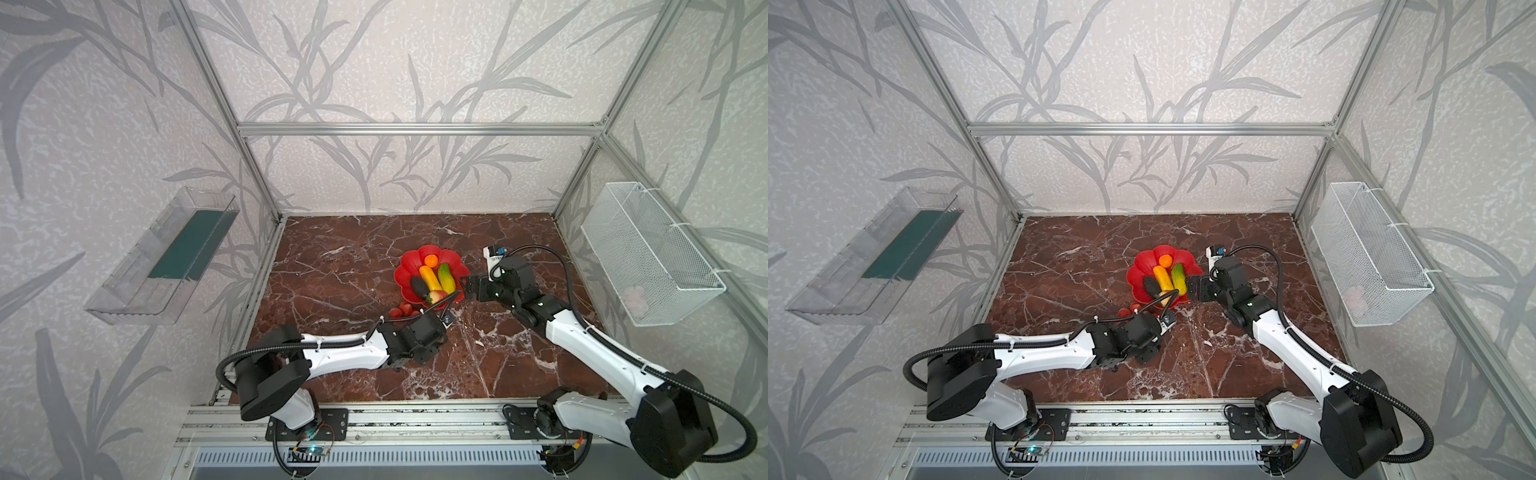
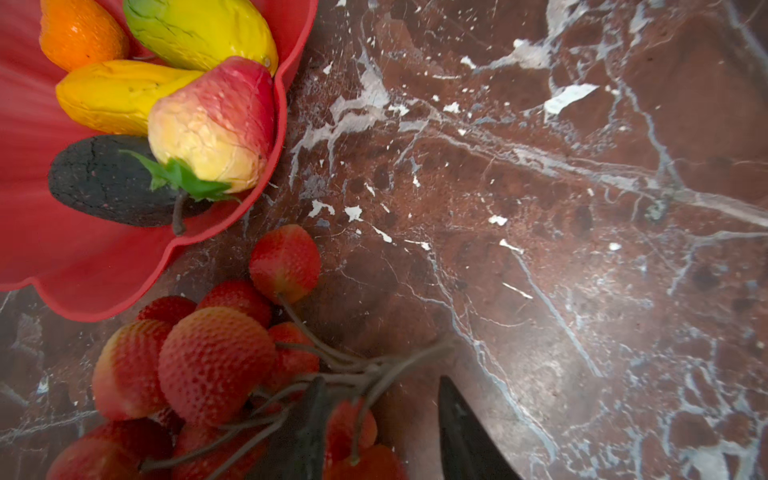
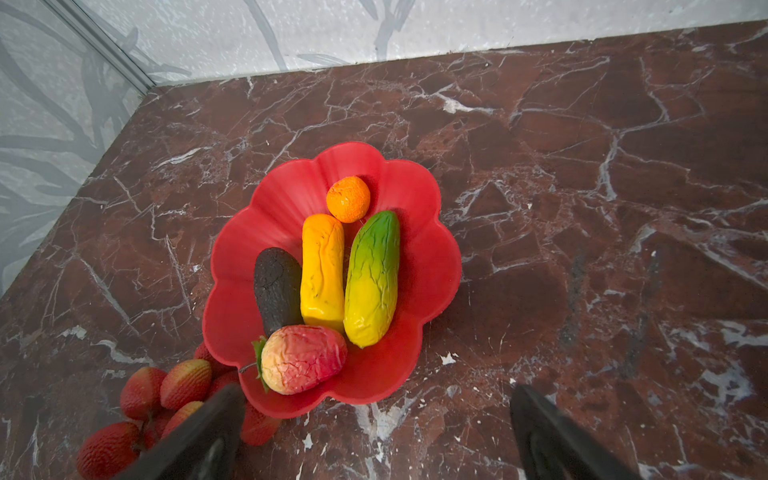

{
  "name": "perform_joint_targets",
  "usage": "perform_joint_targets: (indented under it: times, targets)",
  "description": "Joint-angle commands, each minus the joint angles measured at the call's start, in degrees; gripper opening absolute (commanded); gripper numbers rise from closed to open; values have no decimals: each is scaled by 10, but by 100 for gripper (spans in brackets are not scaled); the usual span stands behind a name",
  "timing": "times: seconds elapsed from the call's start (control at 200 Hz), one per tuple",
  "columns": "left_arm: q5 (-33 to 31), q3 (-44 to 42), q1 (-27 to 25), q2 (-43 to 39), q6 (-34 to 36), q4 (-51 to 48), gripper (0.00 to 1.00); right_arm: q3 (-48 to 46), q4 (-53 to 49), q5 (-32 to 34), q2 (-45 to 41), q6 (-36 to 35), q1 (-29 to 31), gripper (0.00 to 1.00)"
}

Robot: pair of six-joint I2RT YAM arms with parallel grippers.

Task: Place and organize the fake fruits in the fruit bowl

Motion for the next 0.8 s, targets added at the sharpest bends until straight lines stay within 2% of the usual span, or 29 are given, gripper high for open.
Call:
perform_joint_targets:
  times: [0.0, 0.22, 0.425, 0.635, 0.795]
  targets:
    - [-31, 23, -2, 11, -1, -13, 37, -7, -11, 2, -16, 1, -3, 100]
    - [-60, 23, -2, -2, -13, -18, 22, -11, -11, 3, -22, 1, -4, 100]
    - [-89, 11, -2, -18, -26, -31, 0, -12, -8, -1, -22, 6, -6, 100]
    - [-121, -4, -2, -53, -50, -39, 0, -13, -3, -7, -20, 13, -6, 100]
    - [-148, -30, -1, -122, -63, -39, 0, -13, -2, -8, -21, 16, -7, 100]
